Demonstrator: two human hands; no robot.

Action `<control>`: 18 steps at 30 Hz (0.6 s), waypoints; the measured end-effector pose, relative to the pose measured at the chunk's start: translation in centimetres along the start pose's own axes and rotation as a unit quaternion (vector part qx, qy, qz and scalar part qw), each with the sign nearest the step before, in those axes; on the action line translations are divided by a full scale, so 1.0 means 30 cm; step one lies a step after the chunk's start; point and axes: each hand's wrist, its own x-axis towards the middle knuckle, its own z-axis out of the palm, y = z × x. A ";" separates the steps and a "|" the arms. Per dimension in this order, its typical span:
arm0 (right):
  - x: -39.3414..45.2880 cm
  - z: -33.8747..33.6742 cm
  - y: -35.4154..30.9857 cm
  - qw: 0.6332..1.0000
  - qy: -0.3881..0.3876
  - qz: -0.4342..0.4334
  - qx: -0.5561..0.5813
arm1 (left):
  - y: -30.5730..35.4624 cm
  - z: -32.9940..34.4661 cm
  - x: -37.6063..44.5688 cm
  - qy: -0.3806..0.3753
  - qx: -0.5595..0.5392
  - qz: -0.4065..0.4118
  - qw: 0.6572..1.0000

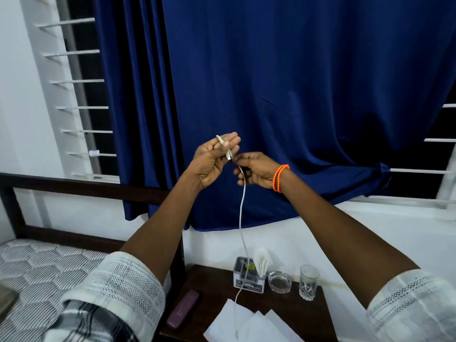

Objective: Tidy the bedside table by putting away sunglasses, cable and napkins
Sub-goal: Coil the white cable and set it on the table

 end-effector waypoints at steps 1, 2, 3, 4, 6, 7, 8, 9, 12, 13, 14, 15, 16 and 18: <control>-0.003 0.003 0.000 1.000 -0.002 0.002 -0.014 | 0.001 -0.002 0.004 0.026 -0.005 0.010 1.000; -0.006 0.006 0.001 1.000 -0.002 0.003 -0.029 | 0.002 -0.004 0.009 0.050 -0.008 0.019 0.999; -0.009 0.010 0.002 0.999 -0.001 0.002 -0.045 | 0.002 -0.005 0.012 0.072 -0.003 0.027 0.997; -0.012 0.014 0.002 0.998 0.001 0.001 -0.058 | 0.001 -0.007 0.015 0.090 0.006 0.035 0.995; -0.018 0.022 -0.001 0.996 0.004 0.003 -0.087 | -0.002 -0.011 0.023 0.124 0.040 0.054 0.990; -0.022 0.025 -0.004 0.994 0.003 0.004 -0.109 | -0.004 -0.015 0.027 0.141 0.060 0.062 0.986; -0.026 0.027 -0.007 0.991 0.001 0.005 -0.135 | -0.007 -0.020 0.031 0.160 0.085 0.070 0.981; -0.028 0.027 -0.010 0.987 -0.002 0.003 -0.163 | -0.008 -0.026 0.032 0.178 0.123 0.077 0.973; -0.034 0.016 -0.033 0.967 -0.006 -0.025 -0.255 | -0.014 -0.052 0.022 0.214 0.286 0.080 0.931; -0.034 0.011 -0.046 0.956 -0.001 -0.043 -0.292 | -0.017 -0.065 0.017 0.223 0.342 0.073 0.910; -0.033 0.004 -0.058 0.944 0.008 -0.062 -0.324 | -0.024 -0.080 0.011 0.226 0.381 0.067 0.894; -0.032 -0.002 -0.070 0.935 0.019 -0.079 -0.346 | -0.032 -0.095 0.005 0.227 0.405 0.057 0.884; -0.030 -0.009 -0.080 0.928 0.030 -0.093 -0.359 | -0.040 -0.107 0.000 0.223 0.407 0.045 0.884; -0.028 -0.021 -0.096 0.914 0.054 -0.115 -0.385 | -0.049 -0.112 -0.013 0.200 0.392 0.022 0.898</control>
